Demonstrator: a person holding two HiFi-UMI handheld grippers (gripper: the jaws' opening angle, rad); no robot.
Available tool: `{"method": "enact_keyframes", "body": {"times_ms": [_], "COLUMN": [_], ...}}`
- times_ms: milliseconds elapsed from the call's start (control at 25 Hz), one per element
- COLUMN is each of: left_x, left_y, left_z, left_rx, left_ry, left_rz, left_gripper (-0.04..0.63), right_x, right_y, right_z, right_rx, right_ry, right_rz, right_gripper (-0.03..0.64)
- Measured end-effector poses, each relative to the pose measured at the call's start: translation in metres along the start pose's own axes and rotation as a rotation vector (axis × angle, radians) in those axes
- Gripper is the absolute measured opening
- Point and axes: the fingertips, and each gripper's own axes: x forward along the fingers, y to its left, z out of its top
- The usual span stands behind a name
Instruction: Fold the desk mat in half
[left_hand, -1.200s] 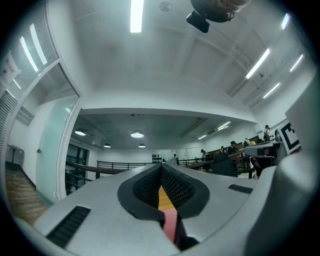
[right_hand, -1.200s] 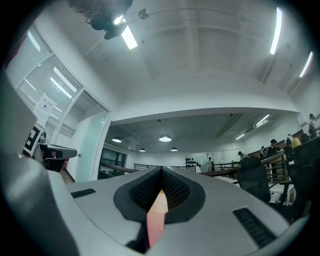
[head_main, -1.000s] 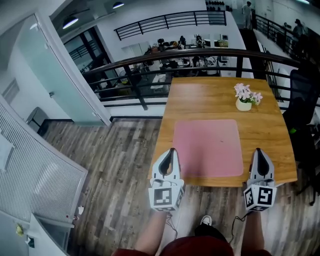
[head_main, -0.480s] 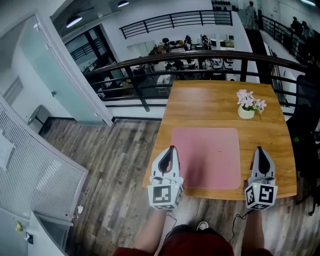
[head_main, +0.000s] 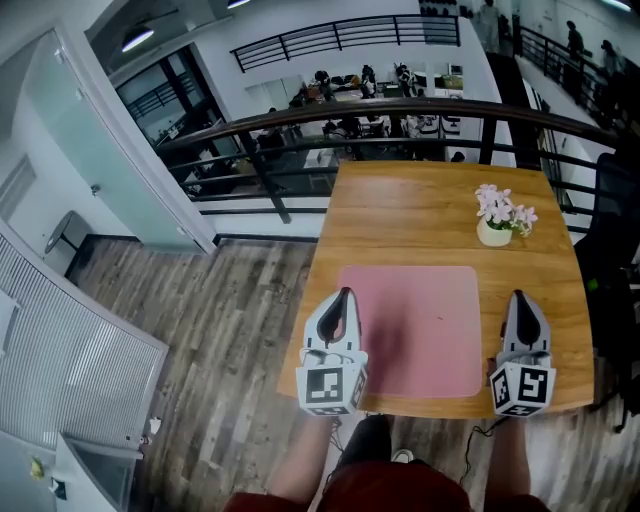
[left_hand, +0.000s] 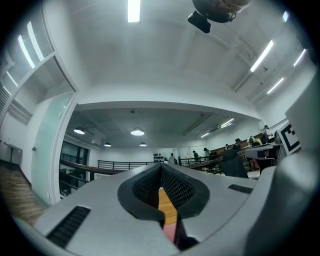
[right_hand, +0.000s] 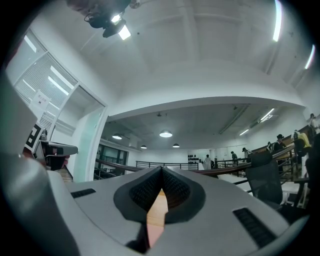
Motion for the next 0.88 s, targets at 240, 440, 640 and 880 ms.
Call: {"method": "enact_keyframes", "body": {"times_ms": [240,440,640,880], "left_x": [0.056,0.103,0.138,0.174], "left_y": [0.037,0.074,0.114,0.136], "left_z": [-0.013,-0.025,-0.039,-0.05], "left_rx": [-0.01,-0.017,-0.027,-0.025], "left_ry": [0.007,0.015,0.035,0.045], "left_rz": [-0.023,-0.039,-0.039,-0.074], "left_gripper": [0.018,0.018,0.018,0.018], "right_x": [0.062,0.119,0.165,0.203], "right_y": [0.017,0.031,0.045,0.052], "right_z": [-0.01,-0.02,-0.03,-0.038], "right_rx": [-0.012,-0.011,-0.005,-0.015], "right_ry": [0.022,0.051,0.066,0.075], "right_rz": [-0.004,-0.012,-0.03,-0.047], "right_gripper": [0.008,0.008,0.008,0.008]}}
